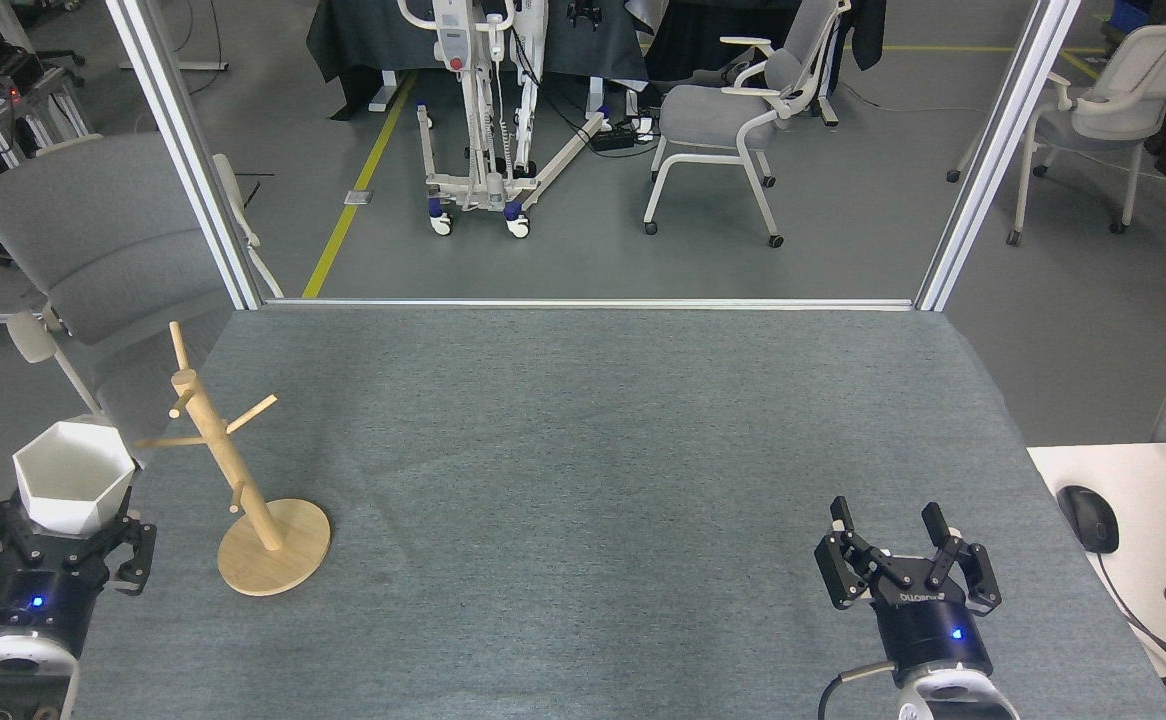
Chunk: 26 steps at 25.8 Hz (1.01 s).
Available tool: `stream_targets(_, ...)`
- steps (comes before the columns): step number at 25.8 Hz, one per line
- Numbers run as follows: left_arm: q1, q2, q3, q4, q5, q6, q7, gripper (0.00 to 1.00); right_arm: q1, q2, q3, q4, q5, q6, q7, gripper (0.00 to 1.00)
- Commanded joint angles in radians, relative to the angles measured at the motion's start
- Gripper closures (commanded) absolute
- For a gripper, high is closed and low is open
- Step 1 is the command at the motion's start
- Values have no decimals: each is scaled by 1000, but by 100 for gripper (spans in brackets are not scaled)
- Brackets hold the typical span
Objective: Hang cup on storage rack
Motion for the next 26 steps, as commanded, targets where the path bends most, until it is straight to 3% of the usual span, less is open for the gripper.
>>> stream_targets(1, -14, 0, 5, 3, -18, 3, -5, 100, -24, 2, 5, 3, 0, 35, 20, 1)
stream_targets(10, -44, -86, -3, 19, -138, 1, -5, 100, -41, 6, 12, 22, 5, 69, 23, 1)
stream_targets(18, -54, -91, -15, 51, -149, 1, -5, 100, -64, 3, 15, 43, 5, 75, 31, 1)
stream_targets(24, -48, -89, -36, 65, -149, 1, -3, 100, -69, 8, 57, 45, 5, 152, 29, 0)
stream_targets(25, -48, -89, -39, 65, -149, 1, -3, 99, -67, 3, 58, 43, 5, 153, 29, 0)
stream_targets(26, -47, -91, -41, 65, -149, 3, -3, 84, -67, -3, 61, 43, 5, 153, 28, 0)
